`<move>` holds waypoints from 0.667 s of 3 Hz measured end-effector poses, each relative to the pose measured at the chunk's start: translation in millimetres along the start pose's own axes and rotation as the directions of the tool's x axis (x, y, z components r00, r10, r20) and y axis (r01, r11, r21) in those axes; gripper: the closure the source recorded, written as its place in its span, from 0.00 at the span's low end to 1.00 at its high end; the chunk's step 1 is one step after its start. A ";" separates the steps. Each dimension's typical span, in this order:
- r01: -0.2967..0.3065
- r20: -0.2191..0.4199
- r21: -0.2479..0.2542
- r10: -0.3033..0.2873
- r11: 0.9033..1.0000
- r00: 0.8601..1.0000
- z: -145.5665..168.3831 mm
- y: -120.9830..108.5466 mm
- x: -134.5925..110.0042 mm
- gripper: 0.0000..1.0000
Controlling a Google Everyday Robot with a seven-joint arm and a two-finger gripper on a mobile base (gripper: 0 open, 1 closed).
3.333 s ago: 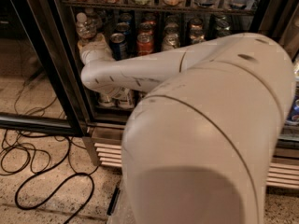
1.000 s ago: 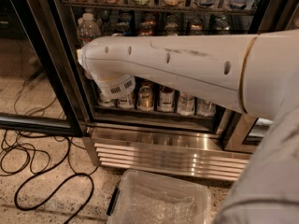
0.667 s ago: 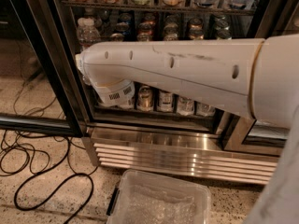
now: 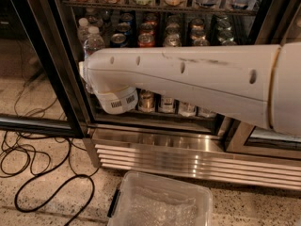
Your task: Pick water bottle from middle shelf of fridge
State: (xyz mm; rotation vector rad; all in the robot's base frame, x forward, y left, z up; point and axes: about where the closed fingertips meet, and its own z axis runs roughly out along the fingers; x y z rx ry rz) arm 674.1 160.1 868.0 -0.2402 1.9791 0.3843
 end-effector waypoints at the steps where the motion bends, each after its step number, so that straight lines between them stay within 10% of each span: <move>1: -0.073 -0.090 0.032 0.075 0.997 0.993 -40.0 8.9 46.5 1.00; 2: -0.073 -0.090 0.032 0.075 0.997 0.993 -40.0 8.9 46.5 1.00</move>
Offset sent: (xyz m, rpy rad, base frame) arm -0.0366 -0.0060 -0.0145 0.0035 0.0639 -0.0229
